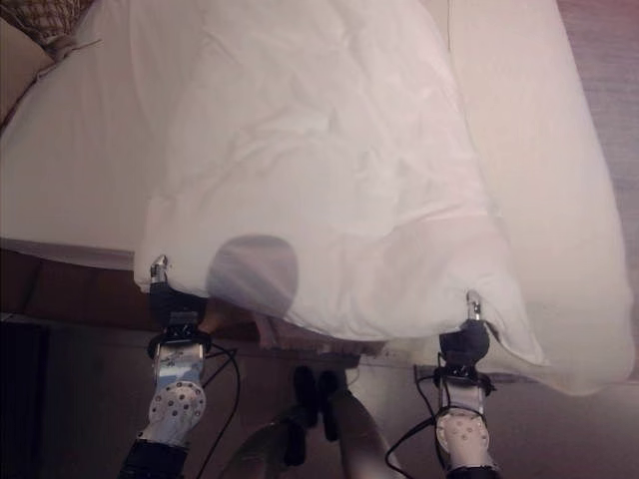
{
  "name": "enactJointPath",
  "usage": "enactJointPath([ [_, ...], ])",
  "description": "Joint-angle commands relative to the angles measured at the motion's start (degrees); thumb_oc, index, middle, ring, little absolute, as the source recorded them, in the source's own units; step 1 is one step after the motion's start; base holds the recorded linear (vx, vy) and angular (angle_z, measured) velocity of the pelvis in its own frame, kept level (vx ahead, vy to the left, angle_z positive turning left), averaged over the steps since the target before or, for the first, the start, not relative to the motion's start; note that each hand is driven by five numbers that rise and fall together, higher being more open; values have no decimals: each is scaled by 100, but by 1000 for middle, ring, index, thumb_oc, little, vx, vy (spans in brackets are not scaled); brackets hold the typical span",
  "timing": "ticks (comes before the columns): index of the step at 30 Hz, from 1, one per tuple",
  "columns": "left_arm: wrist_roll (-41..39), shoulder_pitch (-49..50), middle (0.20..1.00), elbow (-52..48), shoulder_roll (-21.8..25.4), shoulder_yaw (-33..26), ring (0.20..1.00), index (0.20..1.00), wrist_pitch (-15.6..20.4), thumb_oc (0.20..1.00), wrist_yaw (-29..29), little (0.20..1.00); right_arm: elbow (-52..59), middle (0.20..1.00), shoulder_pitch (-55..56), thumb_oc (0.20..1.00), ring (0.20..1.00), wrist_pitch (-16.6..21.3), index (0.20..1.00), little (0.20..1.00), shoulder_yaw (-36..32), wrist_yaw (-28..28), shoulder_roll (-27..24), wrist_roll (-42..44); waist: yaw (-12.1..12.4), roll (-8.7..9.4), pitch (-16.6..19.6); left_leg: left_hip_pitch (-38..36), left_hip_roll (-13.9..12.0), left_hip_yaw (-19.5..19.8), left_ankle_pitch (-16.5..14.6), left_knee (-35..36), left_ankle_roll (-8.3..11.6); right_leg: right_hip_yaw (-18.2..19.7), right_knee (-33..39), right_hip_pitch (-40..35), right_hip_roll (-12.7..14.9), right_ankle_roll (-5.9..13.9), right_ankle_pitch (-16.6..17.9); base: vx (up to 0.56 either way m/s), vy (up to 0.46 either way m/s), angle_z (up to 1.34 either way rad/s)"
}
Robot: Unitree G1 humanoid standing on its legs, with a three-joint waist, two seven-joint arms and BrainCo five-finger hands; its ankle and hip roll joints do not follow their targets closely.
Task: Make the bed
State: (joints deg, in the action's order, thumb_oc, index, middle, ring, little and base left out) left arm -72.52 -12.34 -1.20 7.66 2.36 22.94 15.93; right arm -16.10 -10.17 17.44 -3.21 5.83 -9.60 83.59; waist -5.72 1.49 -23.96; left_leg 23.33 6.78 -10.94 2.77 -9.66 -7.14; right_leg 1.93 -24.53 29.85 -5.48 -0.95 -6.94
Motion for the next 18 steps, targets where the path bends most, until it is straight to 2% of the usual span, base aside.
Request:
enactJointPath([
  [1, 478, 22, 200, -492, -152, -24, 200, 200, 196, 200, -134, 200, 445, 200, 301, 200, 200, 125, 200, 200, -32, 213, -310, -315, -25, -271, 562, -35, -85, 912, -123, 100, 723, 151, 1006, -556, -29, 486, 497, -41, -130, -70],
  [3, 411, -14, 200, -404, -217, 38, 200, 200, 221, 200, -147, 200, 451, 200, 284, 200, 200, 183, 200, 200, -76, 172, -350, -311, -91, -289, 518, 79, -100, 885, -60, -93, 819, 185, 1137, -666, 13, 439, 488, -75, -142, -18],
  [4, 369, -39, 200, -365, -255, 94, 200, 200, 211, 200, -207, 200, 474, 200, 294, 200, 200, 200, 200, 200, -131, 169, -367, -304, -145, -302, 465, 283, -100, 870, -12, -390, 937, 153, 1252, -725, 58, 398, 495, -125, -132, 25],
  [5, 364, -57, 200, -362, -276, 142, 200, 200, 187, 200, -251, 200, 473, 200, 294, 200, 200, 216, 200, 200, -157, 162, -410, -316, -134, -268, 399, 464, -67, 919, 123, -671, 1072, 174, 1330, -785, 100, 366, 496, -137, -96, 55],
  [6, 358, -67, 200, -380, -275, 170, 200, 200, 176, 200, -285, 200, 448, 200, 249, 200, 200, 224, 200, 200, -180, 147, -446, -295, -96, -241, 363, 586, 30, 1087, 102, -896, 1136, 185, 1383, -793, 109, 354, 546, -115, -70, 54],
  [8, 355, -53, 200, -399, -287, 177, 200, 200, 168, 200, -311, 200, 407, 200, 222, 200, 200, 241, 200, 200, -205, 146, -438, -255, -87, -203, 376, 579, 72, 1180, -19, -917, 1089, 209, 1404, -803, 130, 366, 569, -52, -42, 17],
  [9, 312, 3, 200, -411, -309, 136, 200, 200, 149, 200, -341, 200, 402, 200, 226, 200, 200, 265, 200, 200, -218, 154, -412, -224, -122, -132, 419, 379, -201, 1182, -248, -792, 924, 256, 1301, -722, 162, 380, 557, -32, -18, -6],
  [11, 304, 29, 200, -495, -296, 103, 200, 200, 215, 200, -349, 200, 324, 200, 177, 200, 200, 243, 200, 200, -181, 173, -416, -225, -53, -37, 445, 281, -488, 1586, -278, -681, 899, 369, 1210, -638, 205, 398, 519, -39, 55, 5],
  [12, 343, 71, 200, -576, -268, 39, 200, 200, 269, 200, -302, 200, 319, 200, 187, 200, 200, 252, 200, 200, -196, 186, -389, -155, -44, -11, 487, 157, -917, 1891, -35, -302, 921, 445, 1093, -515, 284, 417, 478, -29, 102, 1],
  [13, 348, 75, 200, -583, -268, 40, 200, 200, 268, 200, -295, 200, 317, 200, 187, 200, 200, 252, 200, 200, -195, 189, -388, -153, -51, -6, 499, 150, -917, 1896, 14, -243, 929, 440, 1092, -495, 287, 413, 493, -23, 249, -5],
  [14, 328, 75, 200, -633, -236, 12, 200, 200, 353, 200, -230, 200, 253, 200, 164, 200, 200, 275, 200, 200, -169, 156, -368, -87, 11, 4, 508, 139, -1322, 2307, 422, 82, 1046, 567, 919, -422, 322, 438, 415, -10, 150, -4],
  [15, 333, 75, 200, -638, -235, 14, 200, 200, 354, 200, -222, 200, 250, 200, 161, 200, 200, 276, 200, 200, -170, 158, -367, -85, 1, 3, 507, 120, -1329, 2320, 449, 130, 1057, 554, 903, -416, 320, 430, 407, 16, 371, -1],
  [16, 312, 53, 200, -621, -184, -23, 200, 200, 362, 200, -234, 200, 230, 200, 131, 200, 200, 300, 200, 200, -137, 132, -350, -25, 36, -58, 488, -49, -1655, 2437, 696, 634, 1229, 613, 718, -374, 334, 483, 272, 11, 202, 0],
  [17, 309, 47, 200, -619, -183, -26, 200, 200, 362, 200, -236, 200, 228, 200, 124, 200, 200, 300, 200, 200, -138, 133, -351, -23, 39, -64, 489, -65, -1675, 2437, 748, 701, 1243, 611, 715, -357, 321, 477, 291, 3, 560, -6],
  [18, 305, 3, 200, -585, -136, 5, 200, 200, 353, 200, -264, 200, 220, 200, 84, 200, 200, 331, 200, 200, -133, 97, -380, -31, 9, -204, 494, -199, -1880, 1948, 810, 963, 1387, 575, 619, -279, 532, 636, 306, -12, 345, -7],
])
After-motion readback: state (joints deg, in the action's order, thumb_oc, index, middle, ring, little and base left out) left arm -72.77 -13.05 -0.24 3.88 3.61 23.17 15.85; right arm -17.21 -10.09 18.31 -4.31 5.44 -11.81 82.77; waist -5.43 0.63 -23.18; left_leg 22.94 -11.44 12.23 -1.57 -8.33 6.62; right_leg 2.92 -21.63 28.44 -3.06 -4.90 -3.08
